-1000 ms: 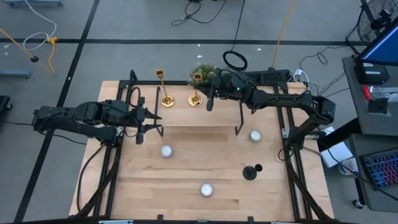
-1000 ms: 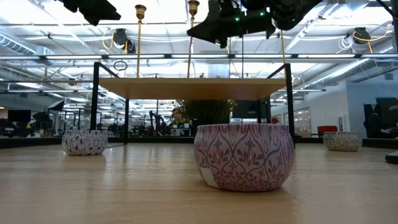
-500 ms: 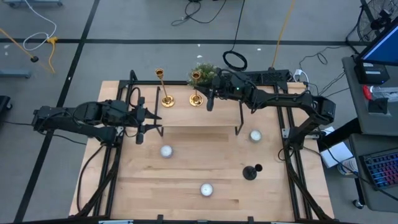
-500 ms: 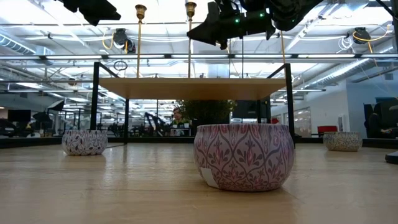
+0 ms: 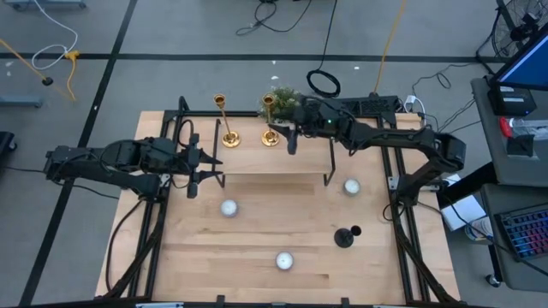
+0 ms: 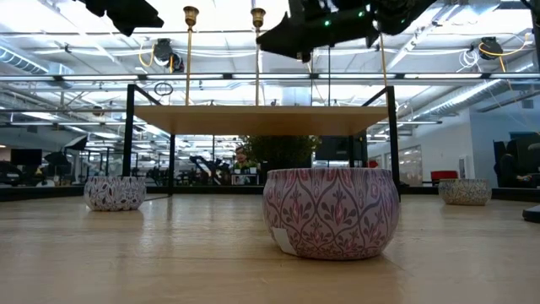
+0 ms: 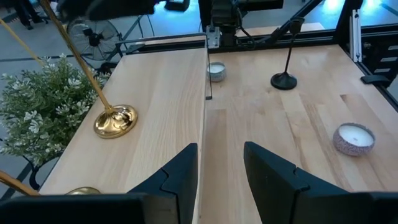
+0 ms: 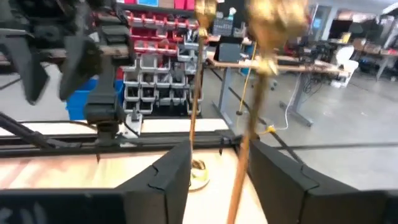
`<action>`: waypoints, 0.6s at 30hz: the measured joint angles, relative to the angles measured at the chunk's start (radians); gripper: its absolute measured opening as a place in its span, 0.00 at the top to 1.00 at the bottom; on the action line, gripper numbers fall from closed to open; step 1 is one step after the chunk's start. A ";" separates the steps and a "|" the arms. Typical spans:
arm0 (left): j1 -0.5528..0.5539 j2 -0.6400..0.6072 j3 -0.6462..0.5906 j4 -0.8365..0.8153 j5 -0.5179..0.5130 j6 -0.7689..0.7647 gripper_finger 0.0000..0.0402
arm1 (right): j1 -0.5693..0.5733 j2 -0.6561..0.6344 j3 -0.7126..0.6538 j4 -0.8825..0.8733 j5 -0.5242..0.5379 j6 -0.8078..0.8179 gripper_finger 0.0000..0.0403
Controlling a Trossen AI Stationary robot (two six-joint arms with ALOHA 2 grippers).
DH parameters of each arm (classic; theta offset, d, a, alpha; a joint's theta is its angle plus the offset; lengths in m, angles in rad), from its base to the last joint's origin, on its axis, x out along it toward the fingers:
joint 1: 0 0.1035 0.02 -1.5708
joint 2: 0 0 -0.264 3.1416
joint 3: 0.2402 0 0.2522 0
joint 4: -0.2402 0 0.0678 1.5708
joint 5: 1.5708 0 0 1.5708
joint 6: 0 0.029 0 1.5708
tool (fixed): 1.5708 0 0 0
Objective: Pick & Place candle stick holders
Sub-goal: Align the gold candle holder with the gold candle holder on the shelf, then align the black candle holder with the gold candle holder on the shelf
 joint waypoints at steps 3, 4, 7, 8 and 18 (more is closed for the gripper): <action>0.000 0.000 0.000 0.000 0.000 0.000 0.66 | 0.009 -0.054 0.000 -0.105 0.001 -0.012 0.55; 0.000 0.000 0.000 -0.002 0.000 0.000 0.66 | 0.015 -0.070 0.000 -0.136 0.001 -0.013 0.54; 0.000 0.000 0.000 -0.006 0.000 -0.001 0.66 | 0.037 -0.131 0.000 -0.270 0.002 -0.025 0.52; 0.000 0.000 0.000 -0.006 0.000 -0.001 0.66 | 0.049 -0.151 0.000 -0.313 0.001 -0.051 0.52; 0.000 0.000 0.000 -0.003 0.000 -0.003 0.66 | 0.200 -0.372 0.000 -0.897 -0.001 -0.168 0.53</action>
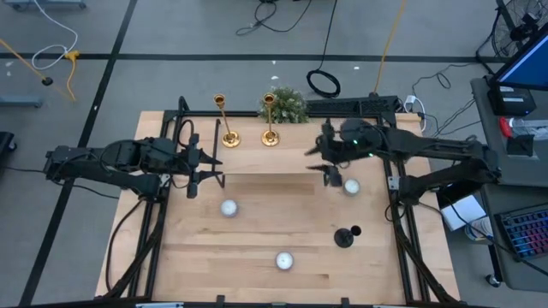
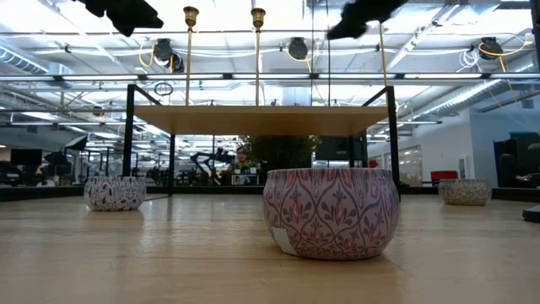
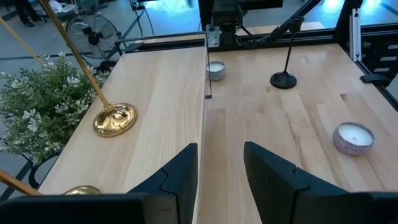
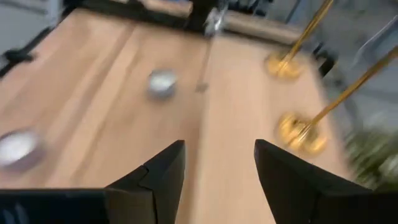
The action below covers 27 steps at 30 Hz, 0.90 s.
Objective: Pick & Place candle stick holders
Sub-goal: Align the black candle holder with the gold candle holder on the shelf
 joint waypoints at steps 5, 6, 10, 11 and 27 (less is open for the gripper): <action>0.000 0.000 0.000 0.007 0.000 0.000 0.66 | 0.066 -0.070 0.000 -0.264 0.001 0.163 0.53; 0.000 0.000 0.000 0.007 0.000 0.000 0.66 | 0.081 -0.080 0.000 -0.314 -0.001 0.217 0.54; 0.000 0.000 0.000 0.007 0.000 0.000 0.66 | 0.165 -0.101 0.000 -0.506 -0.053 0.387 0.54; 0.000 0.000 0.000 0.007 0.000 0.000 0.66 | 0.193 -0.103 0.000 -0.544 -0.052 0.414 0.54; 0.000 0.000 0.000 0.048 -0.007 0.000 0.66 | 0.461 -0.135 -0.470 -0.339 -0.160 0.824 0.54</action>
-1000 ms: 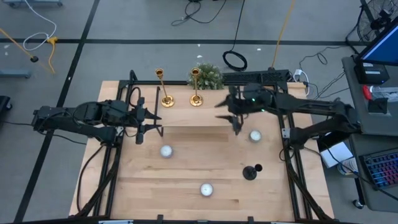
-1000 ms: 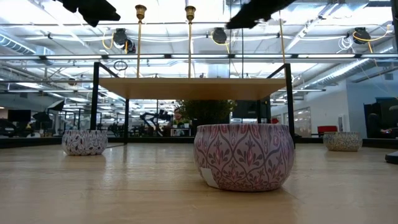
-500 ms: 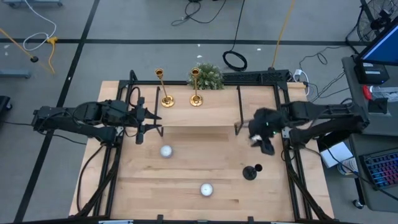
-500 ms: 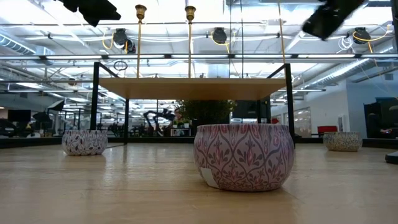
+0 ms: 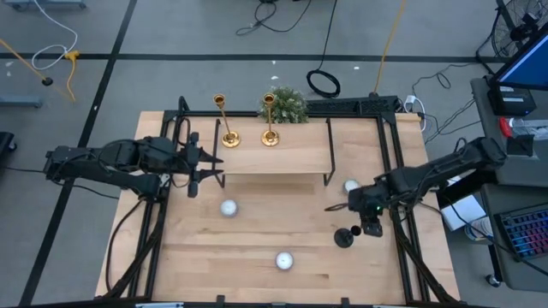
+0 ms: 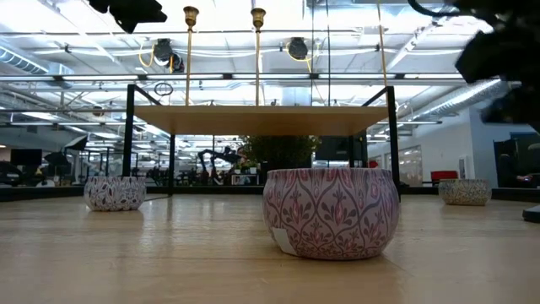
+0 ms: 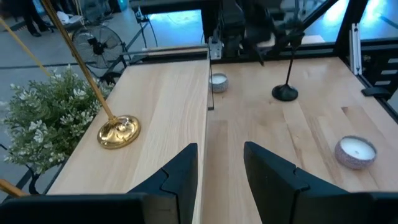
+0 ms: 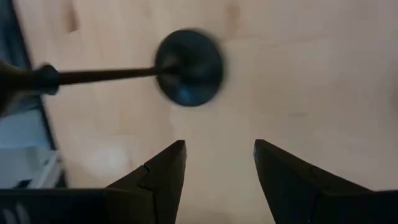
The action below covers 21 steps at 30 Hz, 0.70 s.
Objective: Pick & Place candle stick holders
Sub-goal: Align the black candle holder with the gold candle holder on the shelf
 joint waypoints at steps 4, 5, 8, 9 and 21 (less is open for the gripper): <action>0.000 0.000 0.000 0.031 0.000 0.000 0.66 | 0.036 0.000 -0.120 0.266 -0.046 0.062 0.54; 0.000 0.000 0.000 0.037 0.000 0.000 0.66 | 0.044 0.000 -0.141 0.321 -0.045 0.068 0.54; 0.000 0.000 0.000 0.041 0.000 0.000 0.66 | 0.060 0.000 -0.182 0.434 -0.023 0.067 0.54; 0.000 0.000 0.000 0.043 0.000 0.000 0.66 | 0.064 0.000 -0.189 0.452 0.001 0.061 0.54; 0.000 0.000 0.000 0.043 -0.001 -0.022 0.66 | 0.176 0.000 -0.196 0.620 0.114 -0.179 0.63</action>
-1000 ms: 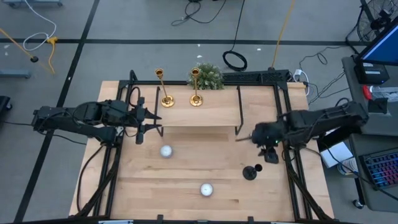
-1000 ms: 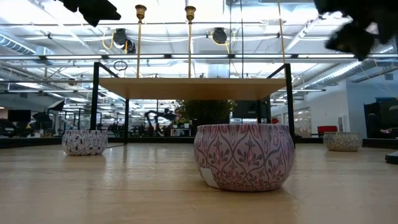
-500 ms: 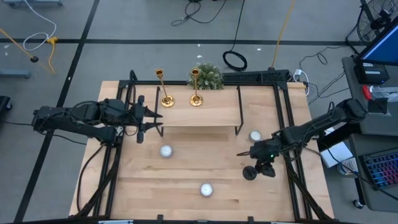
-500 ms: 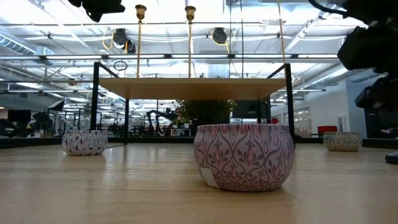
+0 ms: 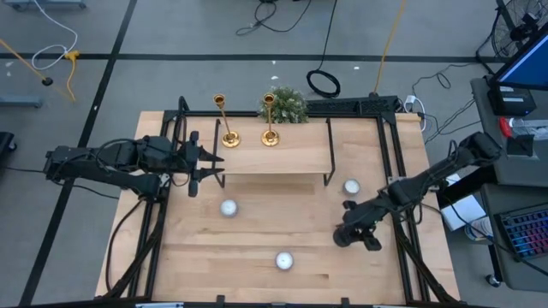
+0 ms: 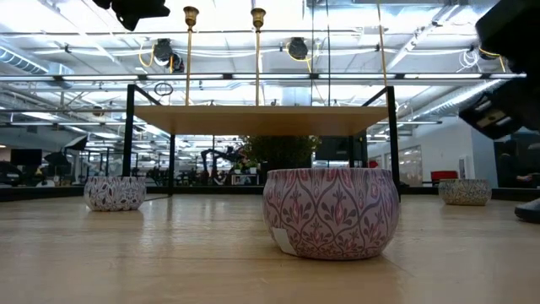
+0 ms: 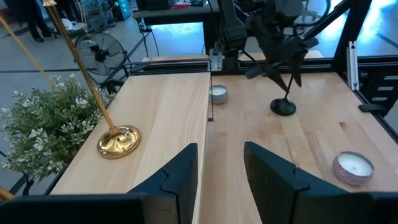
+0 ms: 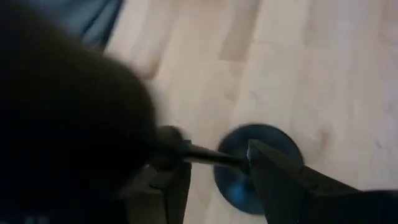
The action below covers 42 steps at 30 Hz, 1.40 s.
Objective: Pick & Place candle stick holders
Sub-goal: Align the black candle holder with the gold candle holder on the shelf
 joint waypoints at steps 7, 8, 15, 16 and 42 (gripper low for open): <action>0.000 0.000 0.000 0.000 0.000 0.011 0.66 | 0.030 0.000 0.000 0.022 0.081 -0.046 0.75; 0.000 0.000 0.000 0.000 0.000 0.011 0.66 | 0.030 0.000 0.000 0.022 0.081 -0.065 0.78; 0.000 0.000 0.000 -0.001 0.000 0.011 0.66 | 0.031 0.000 0.001 0.047 0.126 -0.098 0.96; 0.000 0.000 0.000 -0.001 0.000 0.011 0.66 | 0.032 0.000 -0.001 0.065 0.156 -0.097 0.96; 0.000 0.000 0.000 -0.003 0.001 0.036 0.66 | -0.420 0.000 0.117 0.722 0.281 -0.394 0.97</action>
